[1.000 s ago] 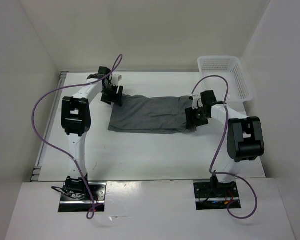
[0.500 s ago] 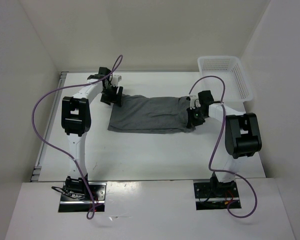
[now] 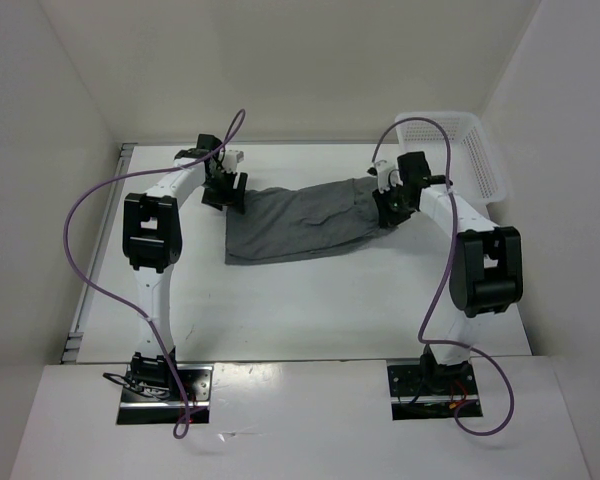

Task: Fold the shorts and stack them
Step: Fold the shorts

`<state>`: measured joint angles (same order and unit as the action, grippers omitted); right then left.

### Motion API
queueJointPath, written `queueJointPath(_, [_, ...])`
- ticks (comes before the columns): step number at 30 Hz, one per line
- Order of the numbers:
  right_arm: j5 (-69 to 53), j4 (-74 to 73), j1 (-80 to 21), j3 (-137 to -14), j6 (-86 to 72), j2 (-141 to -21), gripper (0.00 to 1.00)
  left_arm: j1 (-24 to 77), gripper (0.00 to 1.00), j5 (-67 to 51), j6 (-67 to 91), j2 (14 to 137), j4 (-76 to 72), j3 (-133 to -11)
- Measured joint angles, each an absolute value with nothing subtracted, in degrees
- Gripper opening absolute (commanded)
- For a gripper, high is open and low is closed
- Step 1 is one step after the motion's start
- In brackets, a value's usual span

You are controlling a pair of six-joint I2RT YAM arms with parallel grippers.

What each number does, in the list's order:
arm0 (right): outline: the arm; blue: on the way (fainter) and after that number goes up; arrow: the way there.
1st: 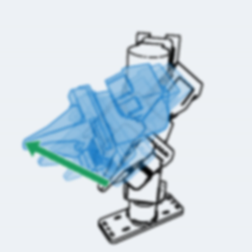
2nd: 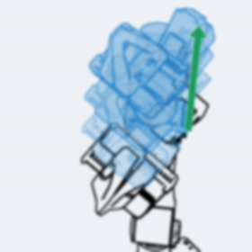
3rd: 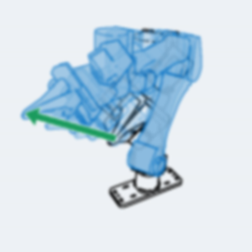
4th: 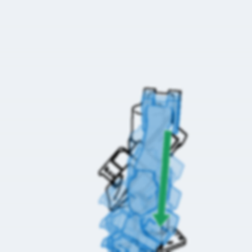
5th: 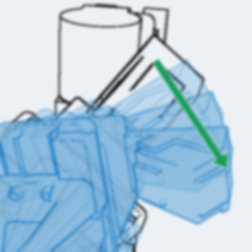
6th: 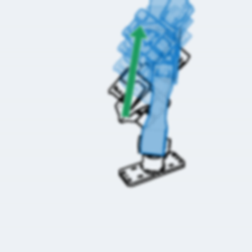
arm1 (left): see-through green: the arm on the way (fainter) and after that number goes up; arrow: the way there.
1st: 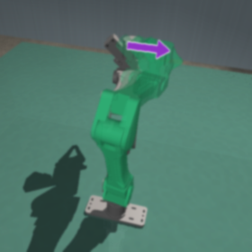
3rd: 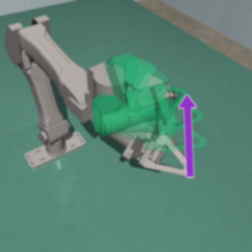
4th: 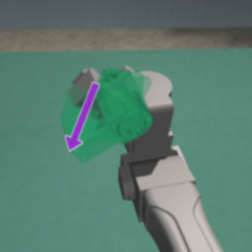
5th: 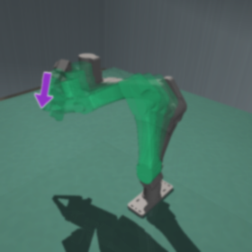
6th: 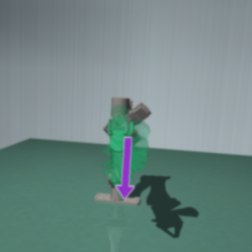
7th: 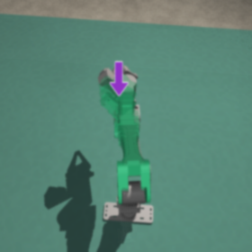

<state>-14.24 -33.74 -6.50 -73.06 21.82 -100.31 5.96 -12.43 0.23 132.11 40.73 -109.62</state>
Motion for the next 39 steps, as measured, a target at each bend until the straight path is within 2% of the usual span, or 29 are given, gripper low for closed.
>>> queueJointPath(14, [-5.72,-43.86,-6.5,-77.49,36.47,-94.02,0.0,7.68,0.81,-20.01,0.25,132.05,40.88,-109.36])
queueJointPath(16, [-4.54,-45.65,-6.5,-79.57,39.16,-94.04,0.0,9.5,0.75,-21.12,0.27,132.18,40.88,-109.38])
queueJointPath(17, [-3.97,-46.89,-6.5,-81.12,40.69,-94.06,0.0,10.72,0.65,-21.65,0.34,132.4,40.97,-109.51])
queueJointPath(20, [-3.36,-50.35,-6.66,-87.02,43.86,-94.63,0.0,14.31,0.43,-22.87,0.47,134.08,41.04,-111.24])
queueJointPath(21, [-2.98,-51.22,-6.87,-89.65,44.77,-95.09,0.0,15.42,0.29,-23.11,0.45,134.82,41.12,-112.05])
queueJointPath(25, [-0.58,-52.1,-10.68,-95.04,47.68,-95.74,0.0,17.76,0.09,-24.69,0.4,137.58,41.17,-115.39])
queueJointPath(28, [0.45,-52.69,-17.21,-95.2,49.08,-96.49,0.0,17.65,0.04,-25.65,0.38,138.87,41.41,-117.58])
queueJointPath(39, [6.02,-54.02,-36.71,-94.5,50.85,-103.13,0.0,17.72,0.04,-26.48,0.32,141.97,42.52,-122.93])
